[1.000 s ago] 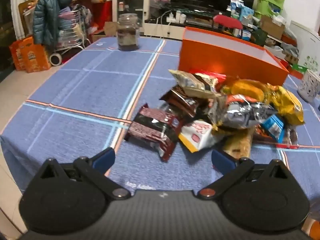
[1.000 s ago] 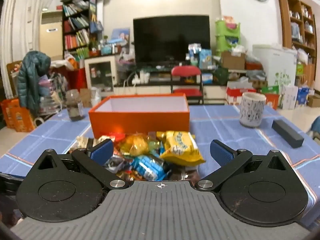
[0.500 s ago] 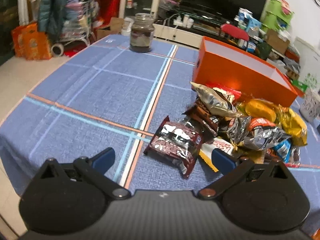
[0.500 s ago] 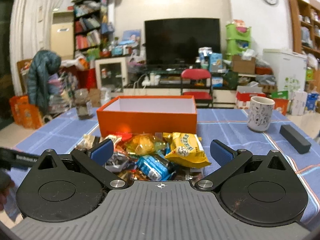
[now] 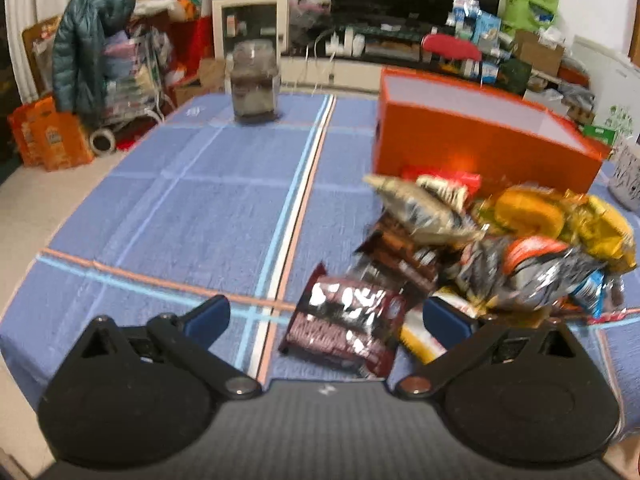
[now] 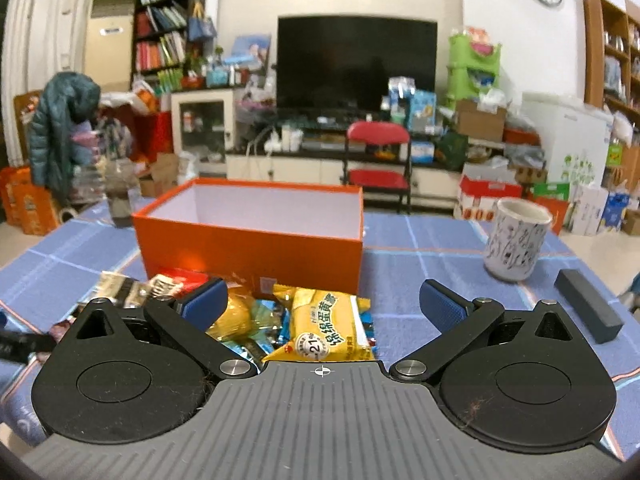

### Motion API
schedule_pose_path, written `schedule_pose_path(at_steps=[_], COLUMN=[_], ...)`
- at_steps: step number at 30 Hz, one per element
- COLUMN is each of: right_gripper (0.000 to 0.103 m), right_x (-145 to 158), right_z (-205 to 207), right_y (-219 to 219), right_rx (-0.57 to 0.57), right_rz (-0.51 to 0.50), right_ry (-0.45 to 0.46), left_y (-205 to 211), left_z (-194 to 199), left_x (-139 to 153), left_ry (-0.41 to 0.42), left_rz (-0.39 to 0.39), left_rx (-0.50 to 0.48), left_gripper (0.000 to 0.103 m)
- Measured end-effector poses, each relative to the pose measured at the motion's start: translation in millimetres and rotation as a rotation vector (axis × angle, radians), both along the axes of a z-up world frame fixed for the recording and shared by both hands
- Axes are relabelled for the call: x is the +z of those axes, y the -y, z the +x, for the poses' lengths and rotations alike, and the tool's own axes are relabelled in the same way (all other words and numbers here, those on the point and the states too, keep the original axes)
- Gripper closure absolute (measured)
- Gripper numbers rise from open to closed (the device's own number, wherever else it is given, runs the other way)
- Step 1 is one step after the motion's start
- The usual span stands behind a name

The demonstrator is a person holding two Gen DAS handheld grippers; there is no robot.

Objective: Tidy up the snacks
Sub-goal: 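Move the left gripper to the dark red chocolate bar packet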

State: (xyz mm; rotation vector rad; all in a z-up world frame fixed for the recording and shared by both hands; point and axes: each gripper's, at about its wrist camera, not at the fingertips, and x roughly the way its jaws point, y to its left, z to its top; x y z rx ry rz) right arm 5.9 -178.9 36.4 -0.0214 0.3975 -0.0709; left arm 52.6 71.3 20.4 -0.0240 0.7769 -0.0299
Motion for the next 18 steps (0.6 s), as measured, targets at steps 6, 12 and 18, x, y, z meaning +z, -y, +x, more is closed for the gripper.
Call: schedule_pose_path(at_steps=[6, 12, 18], right_gripper=[0.014, 0.016, 0.016], right_x=[-21.2, -43.7, -53.5], right_z=[46.1, 68.1, 74.4], right_y=[19.5, 33.2, 26.0], right_rx=[-0.001, 0.000, 0.032], right_rz=[0.084, 0.169, 0.164], right_ry=[-0.094, -0.173, -0.200], left_y=[-0.8, 2.1, 0.8], left_z=[12.3, 23.0, 22.8], left_x=[-3.7, -24.5, -21.4], left_ry=[0.030, -0.044, -0.029], left_rz=[0.054, 0.014, 0.002], left_rx=[-0.098, -0.184, -0.213], left_gripper=[0.001, 0.010, 0.011])
